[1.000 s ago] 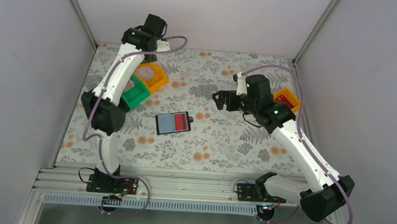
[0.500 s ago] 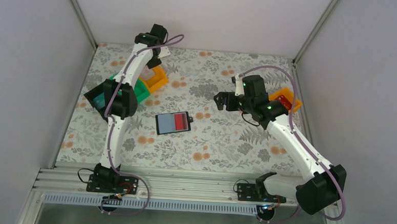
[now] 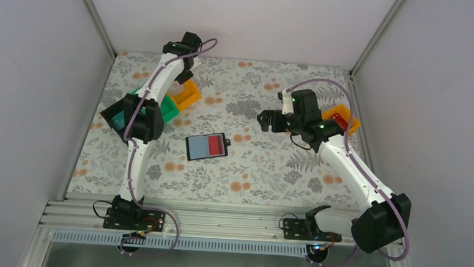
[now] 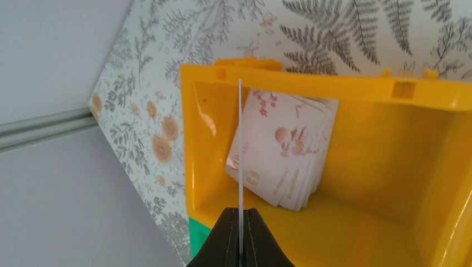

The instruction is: Take the credit cards out of the card holder

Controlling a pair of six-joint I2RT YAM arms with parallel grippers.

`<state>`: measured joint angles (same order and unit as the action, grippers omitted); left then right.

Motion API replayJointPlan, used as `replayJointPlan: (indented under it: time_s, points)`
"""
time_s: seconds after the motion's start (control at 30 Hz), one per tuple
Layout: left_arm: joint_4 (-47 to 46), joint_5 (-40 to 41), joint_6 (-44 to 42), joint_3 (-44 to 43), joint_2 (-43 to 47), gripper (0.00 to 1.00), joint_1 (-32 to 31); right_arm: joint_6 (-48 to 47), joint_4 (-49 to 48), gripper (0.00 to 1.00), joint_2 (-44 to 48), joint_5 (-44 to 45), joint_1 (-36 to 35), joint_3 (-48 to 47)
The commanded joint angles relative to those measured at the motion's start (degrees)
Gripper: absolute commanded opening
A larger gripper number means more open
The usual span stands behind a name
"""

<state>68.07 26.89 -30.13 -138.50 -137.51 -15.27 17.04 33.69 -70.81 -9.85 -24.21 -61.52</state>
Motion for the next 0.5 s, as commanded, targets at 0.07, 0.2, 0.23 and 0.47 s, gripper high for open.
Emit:
replayJointPlan:
  time_s: [0.07,0.2,0.23,0.47]
  points:
    - [0.85,4.97,1.83,2.00,0.70,0.02,-0.48,-1.40,-0.99,0.99,1.79,0.44,0.71,-0.08]
    - [0.90,4.15,1.89,0.86,-0.72,0.02,-0.38,-1.95,-0.49,0.99,0.93,0.23,0.90,-0.14]
    - [1.13,4.23,1.87,1.22,-0.99,0.02,-0.31,-2.11,-0.57,0.99,0.78,0.06,0.91,-0.03]
    - [0.64,4.31,1.74,-0.20,-4.21,0.02,0.14,-2.92,-0.87,0.99,0.41,-0.84,1.26,0.39]
